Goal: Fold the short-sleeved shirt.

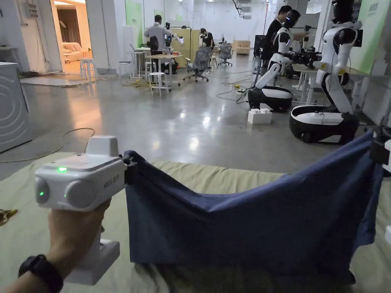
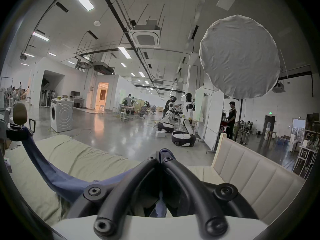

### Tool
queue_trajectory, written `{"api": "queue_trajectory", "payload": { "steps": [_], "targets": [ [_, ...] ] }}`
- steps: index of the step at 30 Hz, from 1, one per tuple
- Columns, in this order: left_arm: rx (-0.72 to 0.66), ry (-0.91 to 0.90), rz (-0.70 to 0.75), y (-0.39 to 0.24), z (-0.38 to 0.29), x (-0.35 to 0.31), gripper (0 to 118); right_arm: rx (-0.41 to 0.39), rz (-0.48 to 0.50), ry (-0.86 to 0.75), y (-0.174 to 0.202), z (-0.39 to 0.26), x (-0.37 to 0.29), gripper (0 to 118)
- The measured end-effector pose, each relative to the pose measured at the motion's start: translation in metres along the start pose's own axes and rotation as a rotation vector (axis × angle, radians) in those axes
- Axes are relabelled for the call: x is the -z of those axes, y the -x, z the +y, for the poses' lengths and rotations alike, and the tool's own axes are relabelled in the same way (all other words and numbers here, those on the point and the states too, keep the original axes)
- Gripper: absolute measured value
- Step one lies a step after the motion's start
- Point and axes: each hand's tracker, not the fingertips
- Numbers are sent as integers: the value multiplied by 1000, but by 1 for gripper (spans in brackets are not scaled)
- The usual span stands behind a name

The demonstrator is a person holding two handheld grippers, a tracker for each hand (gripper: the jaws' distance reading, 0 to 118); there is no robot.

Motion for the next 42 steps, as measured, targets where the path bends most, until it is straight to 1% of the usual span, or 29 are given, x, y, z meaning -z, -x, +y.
{"api": "queue_trajectory", "payload": {
  "steps": [1,2,3,4,5,6,7,9,10,11,13,14,15,16,18,19,22,24,26,27,28,29,30,31,32,34,36,38,42],
  "targets": [
    [-41,-2,-26,10,-19,-10,5,36,25,22,-4,-14,-23,1],
    [-18,4,-71,12,-36,-26,5,58,29,25,-7,-27,-48,1],
    [-20,15,-49,15,-53,-41,5,68,46,25,-9,-40,-70,1],
    [-36,29,-60,17,-76,-64,5,126,62,99,-11,-61,-97,1],
    [-76,70,-95,16,-96,-85,5,102,61,87,-11,-75,-123,1],
    [-116,62,-80,18,-111,-100,5,42,95,66,-10,-84,-146,1],
    [-144,83,-89,22,-133,-121,5,94,100,139,-7,-104,-175,1],
    [-162,56,-60,28,-172,-156,5,98,114,165,-4,-128,-226,1],
    [-159,69,-64,30,-189,-174,5,246,111,323,0,-155,-254,1],
    [-154,102,-36,30,-200,-184,5,193,100,302,2,-161,-271,1],
    [-151,183,-8,34,-232,-202,5,268,89,435,9,-191,-309,1],
    [-159,220,-8,38,-245,-208,5,248,117,460,13,-199,-320,1],
    [-154,253,-7,40,-254,-211,5,322,76,588,17,-211,-332,1],
    [-127,278,4,44,-264,-215,5,303,73,537,13,-221,-337,1],
    [-145,286,22,52,-278,-222,5,360,51,602,13,-236,-344,1],
    [-175,322,16,56,-284,-222,5,366,33,606,14,-241,-345,1],
    [-161,376,10,62,-301,-220,5,358,17,635,18,-247,-334,1],
    [-173,445,6,63,-310,-216,6,384,17,662,14,-248,-326,1],
    [-185,476,11,66,-317,-214,19,395,14,698,15,-251,-315,3],
    [-191,487,24,66,-320,-214,34,397,19,701,15,-253,-311,12],
    [-190,508,45,67,-323,-213,58,395,26,732,11,-255,-307,46],
    [-190,508,55,71,-326,-214,73,395,16,741,11,-257,-303,76],
    [-193,510,59,74,-327,-215,82,407,13,752,9,-261,-299,92],
    [-203,511,71,78,-327,-217,88,426,-1,787,5,-264,-298,89],
    [-232,506,89,85,-324,-220,88,461,-29,786,2,-263,-299,85],
    [-303,458,132,96,-315,-228,88,554,-56,768,-6,-260,-301,85],
    [-327,373,159,101,-293,-242,88,602,-69,706,-14,-252,-311,85],
    [-305,289,158,97,-266,-259,88,607,-70,652,-14,-235,-319,85],
    [-152,79,138,61,-210,-295,88,543,-8,491,-1,-186,-338,85]
  ]
}}
